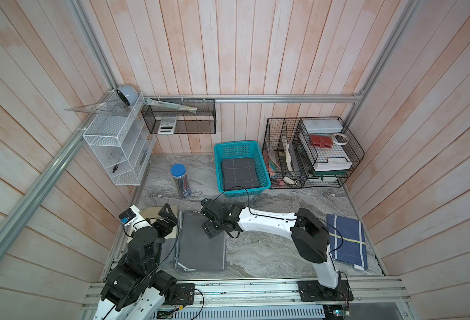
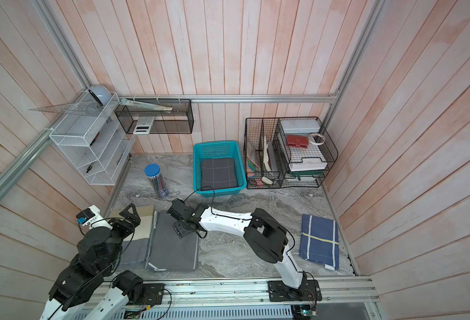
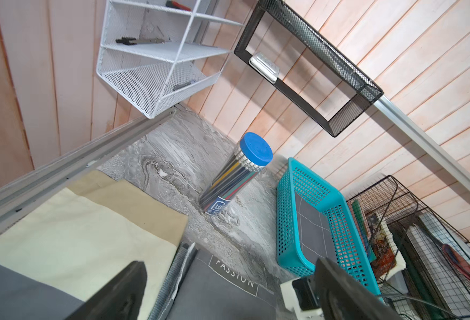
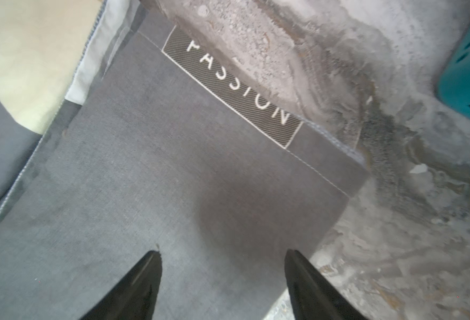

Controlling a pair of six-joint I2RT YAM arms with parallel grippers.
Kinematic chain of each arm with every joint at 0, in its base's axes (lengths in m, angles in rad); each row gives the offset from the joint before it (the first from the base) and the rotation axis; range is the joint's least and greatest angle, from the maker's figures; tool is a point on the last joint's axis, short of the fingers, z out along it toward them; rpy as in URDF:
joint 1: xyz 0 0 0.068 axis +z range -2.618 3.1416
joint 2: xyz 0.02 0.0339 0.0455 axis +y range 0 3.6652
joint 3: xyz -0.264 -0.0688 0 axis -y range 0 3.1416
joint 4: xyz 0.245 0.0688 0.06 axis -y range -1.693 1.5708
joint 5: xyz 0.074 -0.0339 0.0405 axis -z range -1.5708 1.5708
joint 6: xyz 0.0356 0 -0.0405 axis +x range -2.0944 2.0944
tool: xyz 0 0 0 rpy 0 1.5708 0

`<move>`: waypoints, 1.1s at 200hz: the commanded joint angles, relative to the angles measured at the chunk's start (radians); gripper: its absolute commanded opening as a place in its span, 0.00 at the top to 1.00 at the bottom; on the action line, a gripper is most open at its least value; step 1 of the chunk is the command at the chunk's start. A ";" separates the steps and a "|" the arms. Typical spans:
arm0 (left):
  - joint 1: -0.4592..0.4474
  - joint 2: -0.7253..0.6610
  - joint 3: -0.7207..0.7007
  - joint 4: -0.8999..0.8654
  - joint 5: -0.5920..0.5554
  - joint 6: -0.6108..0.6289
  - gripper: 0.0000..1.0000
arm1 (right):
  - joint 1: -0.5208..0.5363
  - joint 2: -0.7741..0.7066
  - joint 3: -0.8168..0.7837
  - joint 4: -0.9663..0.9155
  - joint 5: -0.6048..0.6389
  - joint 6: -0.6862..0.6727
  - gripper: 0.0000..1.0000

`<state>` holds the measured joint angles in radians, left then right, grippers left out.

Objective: Put the folded pillowcase in the basket
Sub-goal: Move the pillowcase to the center of the board.

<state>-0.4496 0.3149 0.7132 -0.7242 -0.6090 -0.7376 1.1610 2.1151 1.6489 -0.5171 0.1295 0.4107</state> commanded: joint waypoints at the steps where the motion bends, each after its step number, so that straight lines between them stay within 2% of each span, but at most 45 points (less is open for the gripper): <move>1: 0.005 -0.023 -0.013 -0.048 -0.041 -0.004 0.00 | 0.009 0.071 0.087 -0.103 -0.002 -0.007 0.23; 35: 0.005 0.026 -0.008 -0.067 -0.058 -0.013 0.00 | 0.009 0.169 0.215 -0.244 -0.014 -0.013 0.23; 64: 0.005 0.086 -0.018 -0.032 -0.027 -0.018 0.00 | -0.003 0.202 0.213 -0.294 -0.020 0.001 0.23; 112: 0.005 0.345 0.015 -0.022 0.051 -0.043 0.00 | -0.051 0.036 -0.072 -0.165 0.018 0.048 0.23; 139: 0.005 0.429 0.013 0.031 0.120 -0.038 0.00 | -0.125 -0.083 -0.269 -0.078 0.009 0.074 0.23; 165: 0.005 0.573 0.037 0.059 0.199 -0.021 0.00 | -0.210 -0.185 -0.437 0.008 -0.034 0.077 0.23; 195: -0.001 0.723 0.054 0.091 0.307 -0.016 0.00 | -0.241 -0.265 -0.502 0.002 0.001 0.039 0.23; 220: -0.045 0.802 0.054 0.143 0.363 -0.008 0.00 | -0.242 -0.318 -0.512 -0.003 0.014 0.033 0.23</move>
<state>-0.4587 1.0695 0.7414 -0.6464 -0.3408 -0.7662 0.9100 1.8427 1.1557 -0.5076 0.1307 0.4580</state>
